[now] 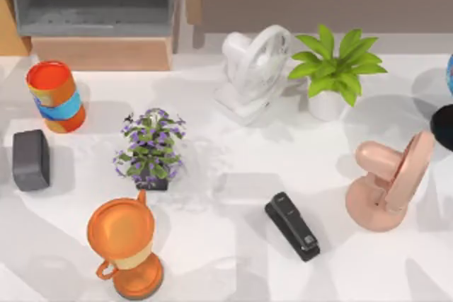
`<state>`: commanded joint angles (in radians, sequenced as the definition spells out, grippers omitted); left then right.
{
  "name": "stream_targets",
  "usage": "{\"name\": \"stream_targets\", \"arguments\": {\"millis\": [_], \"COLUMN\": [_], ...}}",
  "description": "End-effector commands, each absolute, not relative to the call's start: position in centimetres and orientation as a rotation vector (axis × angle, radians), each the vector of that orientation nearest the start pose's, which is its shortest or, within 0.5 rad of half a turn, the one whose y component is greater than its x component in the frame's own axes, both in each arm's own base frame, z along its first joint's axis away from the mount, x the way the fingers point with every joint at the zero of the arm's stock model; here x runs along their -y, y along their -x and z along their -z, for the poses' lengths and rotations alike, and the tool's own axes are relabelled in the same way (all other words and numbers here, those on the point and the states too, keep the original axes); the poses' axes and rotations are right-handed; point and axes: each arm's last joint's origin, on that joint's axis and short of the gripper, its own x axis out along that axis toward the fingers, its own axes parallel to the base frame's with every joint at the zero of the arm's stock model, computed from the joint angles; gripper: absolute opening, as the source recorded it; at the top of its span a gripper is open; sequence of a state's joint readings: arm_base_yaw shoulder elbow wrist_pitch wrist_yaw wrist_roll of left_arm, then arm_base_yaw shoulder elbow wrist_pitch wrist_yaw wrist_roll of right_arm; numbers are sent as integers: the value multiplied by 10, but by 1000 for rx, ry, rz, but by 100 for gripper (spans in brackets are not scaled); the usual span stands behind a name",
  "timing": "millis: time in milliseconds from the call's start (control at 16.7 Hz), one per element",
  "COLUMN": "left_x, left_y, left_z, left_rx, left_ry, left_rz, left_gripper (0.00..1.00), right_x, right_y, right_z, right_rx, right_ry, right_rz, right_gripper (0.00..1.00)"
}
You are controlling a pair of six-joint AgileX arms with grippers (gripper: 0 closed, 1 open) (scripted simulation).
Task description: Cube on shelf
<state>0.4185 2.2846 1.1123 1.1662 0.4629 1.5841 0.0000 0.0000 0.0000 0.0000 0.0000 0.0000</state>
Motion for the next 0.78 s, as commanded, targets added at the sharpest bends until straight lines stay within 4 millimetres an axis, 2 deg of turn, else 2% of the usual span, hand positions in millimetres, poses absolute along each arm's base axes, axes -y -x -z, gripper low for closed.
{"name": "stream_targets", "arguments": {"millis": [300, 540, 780], "left_x": [-171, -171, -171], "left_y": [-431, -433, -433], "left_z": [-95, -95, -95], "left_rx": [16, 16, 16], "left_ry": [-1571, -1571, -1571], "left_rz": [16, 16, 16], "left_gripper": [100, 100, 70], "right_x": [1, 1, 1], "right_y": [-106, -106, -106], "right_z": [-160, -160, -160], "right_rx": [0, 0, 0], "right_ry": [0, 0, 0], "right_rz": [0, 0, 0], "right_gripper": [100, 100, 100]}}
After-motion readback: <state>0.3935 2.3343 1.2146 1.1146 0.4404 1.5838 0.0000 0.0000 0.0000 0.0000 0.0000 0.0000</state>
